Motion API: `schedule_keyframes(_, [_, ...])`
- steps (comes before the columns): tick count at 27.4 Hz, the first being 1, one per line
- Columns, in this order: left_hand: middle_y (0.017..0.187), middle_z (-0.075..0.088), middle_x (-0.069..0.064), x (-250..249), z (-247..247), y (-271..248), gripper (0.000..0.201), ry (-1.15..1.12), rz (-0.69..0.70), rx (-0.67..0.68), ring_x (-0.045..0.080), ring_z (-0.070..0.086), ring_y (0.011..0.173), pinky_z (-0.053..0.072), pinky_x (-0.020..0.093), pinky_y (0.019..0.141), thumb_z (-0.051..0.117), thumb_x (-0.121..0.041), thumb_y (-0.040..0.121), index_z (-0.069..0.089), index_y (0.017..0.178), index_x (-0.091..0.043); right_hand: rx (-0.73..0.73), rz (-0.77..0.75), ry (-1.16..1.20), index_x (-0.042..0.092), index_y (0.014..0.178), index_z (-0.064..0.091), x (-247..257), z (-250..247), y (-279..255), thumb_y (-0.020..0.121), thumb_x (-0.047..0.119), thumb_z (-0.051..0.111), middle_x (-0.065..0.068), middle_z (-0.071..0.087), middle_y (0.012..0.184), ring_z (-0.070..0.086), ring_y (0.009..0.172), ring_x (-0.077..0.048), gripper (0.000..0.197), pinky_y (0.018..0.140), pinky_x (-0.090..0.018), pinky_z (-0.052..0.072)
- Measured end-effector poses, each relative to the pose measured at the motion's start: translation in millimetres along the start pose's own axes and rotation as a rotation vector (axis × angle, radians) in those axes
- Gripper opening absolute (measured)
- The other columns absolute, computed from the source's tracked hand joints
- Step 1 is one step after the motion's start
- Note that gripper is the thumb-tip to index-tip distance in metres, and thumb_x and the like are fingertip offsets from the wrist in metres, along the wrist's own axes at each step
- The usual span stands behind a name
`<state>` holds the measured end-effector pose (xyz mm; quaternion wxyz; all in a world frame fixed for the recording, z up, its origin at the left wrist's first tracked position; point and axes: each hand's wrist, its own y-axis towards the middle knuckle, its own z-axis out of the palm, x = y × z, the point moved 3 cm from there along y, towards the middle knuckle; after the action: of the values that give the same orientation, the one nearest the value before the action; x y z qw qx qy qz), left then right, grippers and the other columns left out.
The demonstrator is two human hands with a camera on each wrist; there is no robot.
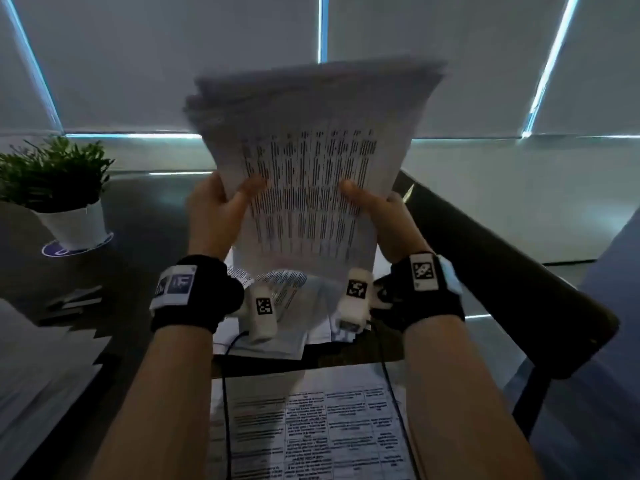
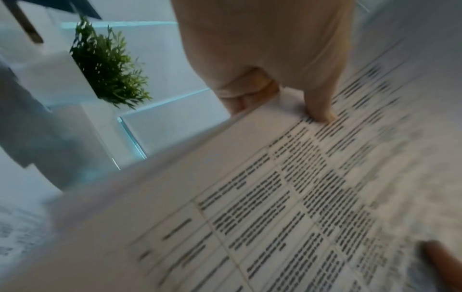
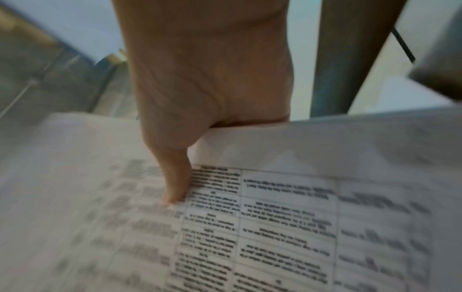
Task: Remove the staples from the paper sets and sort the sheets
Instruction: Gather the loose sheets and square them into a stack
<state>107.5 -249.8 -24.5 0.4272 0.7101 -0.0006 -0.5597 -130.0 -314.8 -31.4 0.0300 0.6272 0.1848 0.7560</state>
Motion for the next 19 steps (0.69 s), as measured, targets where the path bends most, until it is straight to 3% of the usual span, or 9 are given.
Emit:
schedule_keyframes(2, [0.082,0.069,-0.002,-3,1,-2,0.005,-0.043,0.077,-0.018,0.011,0.065,0.076,0.055,0.038,0.072,0.064,-0.031,0.086,0.061,0.082,-0.03,-0.105,0.019,-0.053,0.008,0.111,0.068,-1,0,2,0.078,0.045,0.079,-0.011,0.074,0.105,0.072,0.096,-0.026,0.051,0.089,-0.05,0.057])
schedule_keyframes(5, [0.075,0.065,-0.002,-13,0,-6,0.016,-0.217,0.085,-0.208,-0.001,0.062,0.065,0.052,0.022,0.063,0.056,-0.009,0.093,0.054,0.082,-0.021,-0.089,0.0,-0.135,0.019,0.104,0.065,6,2,3,0.087,0.03,0.073,-0.011,0.072,0.11,0.07,0.095,-0.023,0.022,0.088,-0.043,0.058])
schedule_keyframes(8, [0.071,0.069,-0.013,6,-5,-2,0.006,-0.485,-0.093,-0.465,-0.003,0.061,0.067,0.051,0.018,0.069,0.054,-0.004,0.095,0.054,0.093,-0.01,-0.054,0.172,-0.241,0.021,0.116,0.054,-18,-3,0,0.081,0.027,0.08,-0.008,0.065,0.117,0.068,0.096,-0.024,0.043,0.082,-0.039,0.058])
schedule_keyframes(10, [0.101,0.071,-0.005,22,-4,-3,0.027,-0.623,-0.313,-0.595,0.01,0.067,0.09,0.055,0.03,0.085,0.058,-0.02,0.094,0.052,0.118,-0.008,-0.032,0.374,-0.103,0.015,0.139,0.042,-40,-1,-3,0.079,0.03,0.082,-0.012,0.058,0.12,0.07,0.094,-0.029,0.073,0.084,-0.041,0.059])
schedule_keyframes(12, [0.115,0.064,0.004,31,-1,-6,0.036,-0.655,-0.426,-0.562,0.02,0.065,0.099,0.054,0.039,0.089,0.055,-0.026,0.095,0.044,0.126,-0.013,0.024,0.474,0.138,0.01,0.136,0.046,-51,12,-6,0.085,0.026,0.076,-0.014,0.06,0.116,0.069,0.088,-0.029,0.061,0.086,-0.043,0.057])
schedule_keyframes(14, [0.101,0.061,0.004,34,8,-9,0.027,-0.641,-0.405,-0.443,0.016,0.063,0.085,0.056,0.034,0.082,0.051,-0.022,0.097,0.043,0.119,-0.008,0.058,0.425,0.28,0.009,0.115,0.06,-52,25,-5,0.092,0.018,0.067,-0.012,0.068,0.105,0.068,0.089,-0.026,0.026,0.087,-0.045,0.055])
schedule_keyframes(15, [0.095,0.058,0.002,35,12,-13,0.026,-0.614,-0.408,-0.422,0.012,0.06,0.079,0.055,0.026,0.076,0.05,-0.02,0.099,0.043,0.118,-0.003,0.049,0.395,0.309,0.009,0.111,0.063,-53,30,-4,0.092,0.012,0.065,-0.014,0.07,0.104,0.068,0.092,-0.028,0.019,0.089,-0.048,0.054])
schedule_keyframes(17, [0.094,0.057,0.003,37,19,-18,0.016,-0.628,-0.42,-0.334,0.01,0.06,0.079,0.054,0.019,0.071,0.048,-0.014,0.1,0.044,0.111,-0.004,0.011,0.364,0.324,0.001,0.121,0.062,-55,30,-5,0.089,0.003,0.067,-0.02,0.069,0.113,0.067,0.103,-0.036,0.033,0.091,-0.052,0.054])
schedule_keyframes(19, [0.113,0.061,0.011,42,16,-20,0.021,-0.721,-0.427,-0.231,0.02,0.065,0.096,0.056,0.03,0.082,0.054,-0.005,0.095,0.046,0.113,-0.012,-0.115,0.293,0.263,-0.002,0.125,0.058,-52,13,-3,0.082,0.002,0.075,-0.019,0.07,0.112,0.068,0.103,-0.037,0.046,0.086,-0.051,0.057])
